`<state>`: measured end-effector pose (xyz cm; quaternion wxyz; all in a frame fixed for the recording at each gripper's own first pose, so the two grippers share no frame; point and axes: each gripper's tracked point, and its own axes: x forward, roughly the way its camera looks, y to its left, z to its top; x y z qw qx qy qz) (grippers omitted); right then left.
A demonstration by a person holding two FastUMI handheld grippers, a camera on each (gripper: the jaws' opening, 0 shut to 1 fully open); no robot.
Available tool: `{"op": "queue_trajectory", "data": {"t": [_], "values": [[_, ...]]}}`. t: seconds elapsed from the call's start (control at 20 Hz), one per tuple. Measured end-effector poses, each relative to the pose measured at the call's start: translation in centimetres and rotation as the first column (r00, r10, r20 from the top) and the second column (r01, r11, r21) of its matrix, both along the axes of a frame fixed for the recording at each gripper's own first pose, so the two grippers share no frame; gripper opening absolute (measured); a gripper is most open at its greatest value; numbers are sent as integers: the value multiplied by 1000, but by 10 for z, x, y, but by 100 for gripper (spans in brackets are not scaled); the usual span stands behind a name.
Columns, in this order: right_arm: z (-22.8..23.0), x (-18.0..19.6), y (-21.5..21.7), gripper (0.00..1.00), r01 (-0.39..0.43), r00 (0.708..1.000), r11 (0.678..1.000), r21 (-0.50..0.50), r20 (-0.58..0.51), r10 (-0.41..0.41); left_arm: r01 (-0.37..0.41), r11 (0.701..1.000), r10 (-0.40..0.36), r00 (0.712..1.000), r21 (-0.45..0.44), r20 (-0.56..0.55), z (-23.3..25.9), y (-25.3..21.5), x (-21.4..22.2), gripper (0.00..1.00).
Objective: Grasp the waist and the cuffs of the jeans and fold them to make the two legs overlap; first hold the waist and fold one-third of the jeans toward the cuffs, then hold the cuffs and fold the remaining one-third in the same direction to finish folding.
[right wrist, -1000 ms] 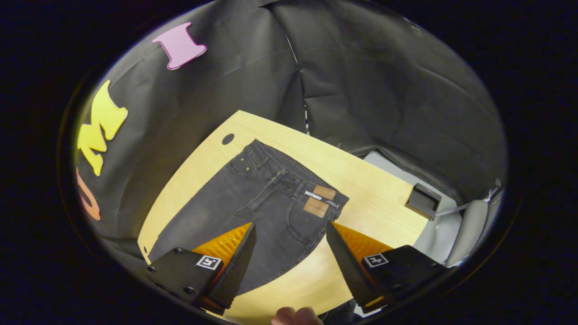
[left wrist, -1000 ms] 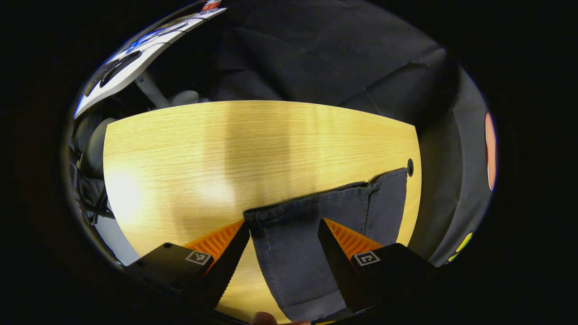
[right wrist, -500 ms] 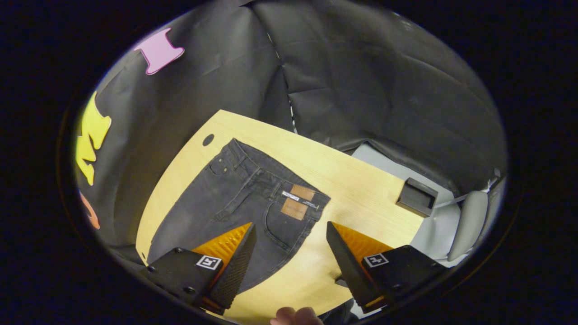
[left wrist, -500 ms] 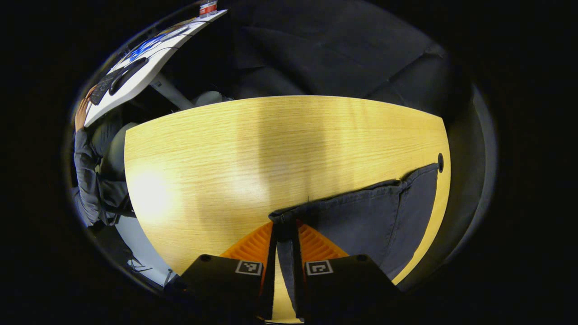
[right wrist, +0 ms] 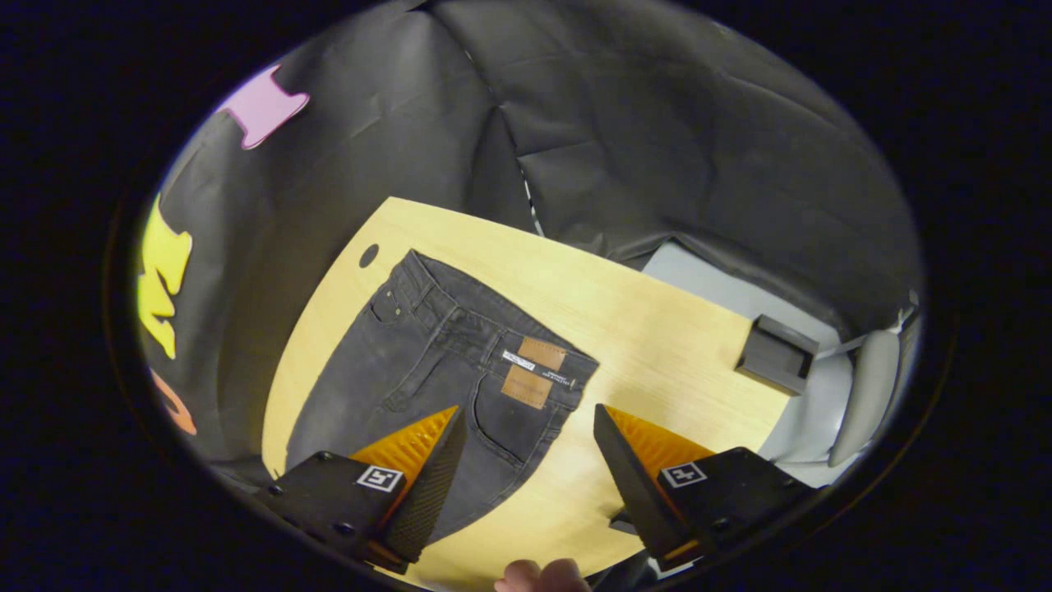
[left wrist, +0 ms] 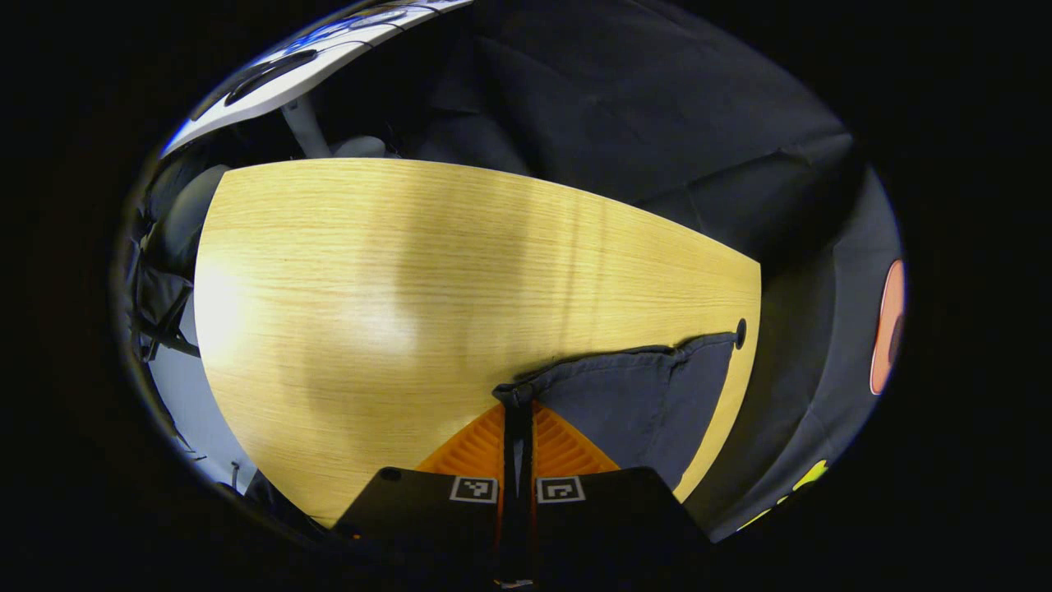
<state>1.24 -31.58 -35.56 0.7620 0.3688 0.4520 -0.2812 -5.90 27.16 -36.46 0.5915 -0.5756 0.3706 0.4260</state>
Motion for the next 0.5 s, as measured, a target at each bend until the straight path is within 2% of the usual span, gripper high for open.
{"op": "queue_trajectory", "data": {"t": [0.1, 0.25, 0.45, 0.5], "values": [[-6, 1, -10, 98, 89, 996, 993, 82, 10, -90, -9, 1000, 10, 999, -10, 31, 7, -4, 3, 4], [-23, 4, -29, 98, 172, 985, 977, 130, 6, -174, -7, 1000, 8, 999, -15, 53, 14, -7, 5, 4], [-41, 17, -33, 97, 144, 989, 982, 123, 8, -146, 10, 1000, -9, 998, -9, 67, 23, -9, 7, 4], [-41, 20, -34, 92, 132, 991, 985, 111, 16, -135, 14, 1000, -13, 998, -7, 68, 24, -9, 7, 4]]}}
